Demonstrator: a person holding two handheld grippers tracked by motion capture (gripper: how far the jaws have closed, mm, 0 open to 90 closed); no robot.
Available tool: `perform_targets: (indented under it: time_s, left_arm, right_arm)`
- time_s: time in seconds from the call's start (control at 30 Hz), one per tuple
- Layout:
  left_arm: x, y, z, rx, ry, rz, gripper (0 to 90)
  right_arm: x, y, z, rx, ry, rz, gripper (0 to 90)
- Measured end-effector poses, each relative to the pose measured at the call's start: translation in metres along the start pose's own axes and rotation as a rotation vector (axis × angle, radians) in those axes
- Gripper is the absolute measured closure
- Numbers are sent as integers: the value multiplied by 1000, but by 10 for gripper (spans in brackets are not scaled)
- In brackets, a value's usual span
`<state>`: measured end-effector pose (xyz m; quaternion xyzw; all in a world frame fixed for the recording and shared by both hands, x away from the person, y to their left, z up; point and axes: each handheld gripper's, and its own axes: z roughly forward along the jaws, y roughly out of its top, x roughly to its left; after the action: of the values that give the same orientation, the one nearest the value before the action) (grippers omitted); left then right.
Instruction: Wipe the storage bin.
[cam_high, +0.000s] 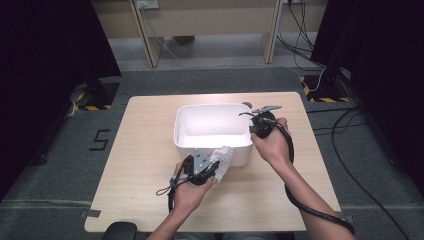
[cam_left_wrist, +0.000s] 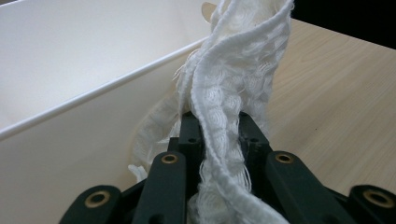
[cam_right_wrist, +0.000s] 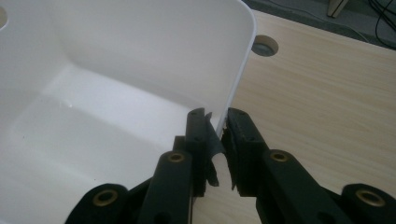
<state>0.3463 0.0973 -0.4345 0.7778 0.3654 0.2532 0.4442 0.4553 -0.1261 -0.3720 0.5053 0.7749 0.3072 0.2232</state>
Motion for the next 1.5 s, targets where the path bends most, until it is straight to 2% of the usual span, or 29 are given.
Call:
perform_targets:
  time_s: [0.4, 0.93, 1.5]
  left_arm:
    - [-4, -8, 9, 24, 5, 15, 755]
    - [-6, -22, 23, 54, -2, 12, 755]
    - [-8, -36, 38, 111, -3, 20, 755]
  right_arm:
    - [0, 0, 0, 1, 1, -2, 798]
    - [0, 0, 0, 0, 1, -2, 798]
    - [0, 0, 0, -2, 0, -3, 798]
